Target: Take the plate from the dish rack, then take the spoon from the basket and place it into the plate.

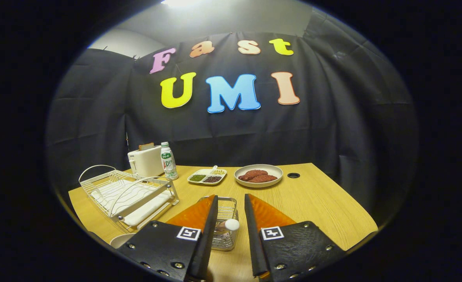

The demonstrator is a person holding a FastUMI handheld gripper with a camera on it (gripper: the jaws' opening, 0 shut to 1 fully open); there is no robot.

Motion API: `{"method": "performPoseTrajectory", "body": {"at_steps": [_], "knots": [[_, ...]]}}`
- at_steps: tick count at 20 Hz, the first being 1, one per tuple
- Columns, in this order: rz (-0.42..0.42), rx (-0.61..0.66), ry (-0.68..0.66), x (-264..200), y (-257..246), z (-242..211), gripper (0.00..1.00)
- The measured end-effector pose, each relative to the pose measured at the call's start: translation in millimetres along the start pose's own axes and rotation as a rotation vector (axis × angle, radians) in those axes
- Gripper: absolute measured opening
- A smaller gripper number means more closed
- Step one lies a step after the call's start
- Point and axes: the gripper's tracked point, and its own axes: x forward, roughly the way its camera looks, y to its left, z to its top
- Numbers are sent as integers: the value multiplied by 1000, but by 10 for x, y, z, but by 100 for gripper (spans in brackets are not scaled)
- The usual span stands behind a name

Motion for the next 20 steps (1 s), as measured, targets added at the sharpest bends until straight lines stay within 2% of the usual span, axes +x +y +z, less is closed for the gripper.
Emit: {"method": "performPoseTrajectory", "body": {"at_steps": [3, 5, 6, 7, 12, 13, 20], "knots": [[36, -4, 10, 4, 116, -31, 39], [46, 27, -4, 33, 132, -19, 18], [47, 22, 7, -11, 132, -14, 18], [55, 21, 1, 34, 174, -21, 10], [45, 3, 10, -13, 191, 132, 10], [31, 1, 30, -34, 190, 127, 3], [23, -33, 2, -312, 266, 644, 3]]}}
